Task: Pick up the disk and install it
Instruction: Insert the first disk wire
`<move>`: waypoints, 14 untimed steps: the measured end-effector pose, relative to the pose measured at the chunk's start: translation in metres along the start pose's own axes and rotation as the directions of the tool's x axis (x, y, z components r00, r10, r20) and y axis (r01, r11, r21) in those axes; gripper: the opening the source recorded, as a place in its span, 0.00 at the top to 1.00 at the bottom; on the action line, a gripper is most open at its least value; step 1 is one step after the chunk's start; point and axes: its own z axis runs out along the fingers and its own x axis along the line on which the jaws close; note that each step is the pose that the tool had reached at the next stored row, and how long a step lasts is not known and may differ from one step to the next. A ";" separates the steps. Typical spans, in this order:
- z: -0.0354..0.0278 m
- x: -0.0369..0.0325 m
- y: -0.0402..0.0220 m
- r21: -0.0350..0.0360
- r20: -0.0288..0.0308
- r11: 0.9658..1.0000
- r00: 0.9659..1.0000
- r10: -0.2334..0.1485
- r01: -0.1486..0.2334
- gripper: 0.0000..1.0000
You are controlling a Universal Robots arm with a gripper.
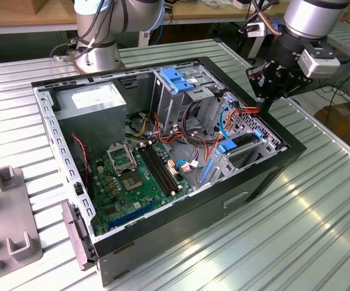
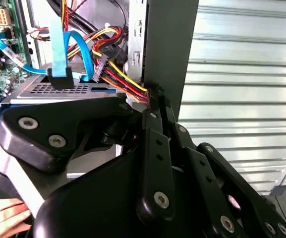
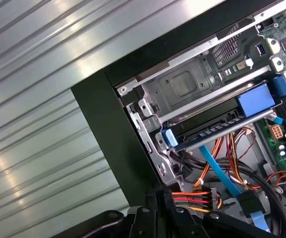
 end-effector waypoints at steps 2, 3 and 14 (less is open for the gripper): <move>-0.0002 -0.0005 0.0002 -0.002 -0.001 1.000 1.000 0.016 -0.016 0.84; -0.0002 -0.0006 0.0002 -0.004 -0.002 1.000 1.000 0.028 -0.028 0.84; -0.0002 -0.0007 0.0003 -0.029 -0.018 0.971 0.971 0.238 -0.239 0.84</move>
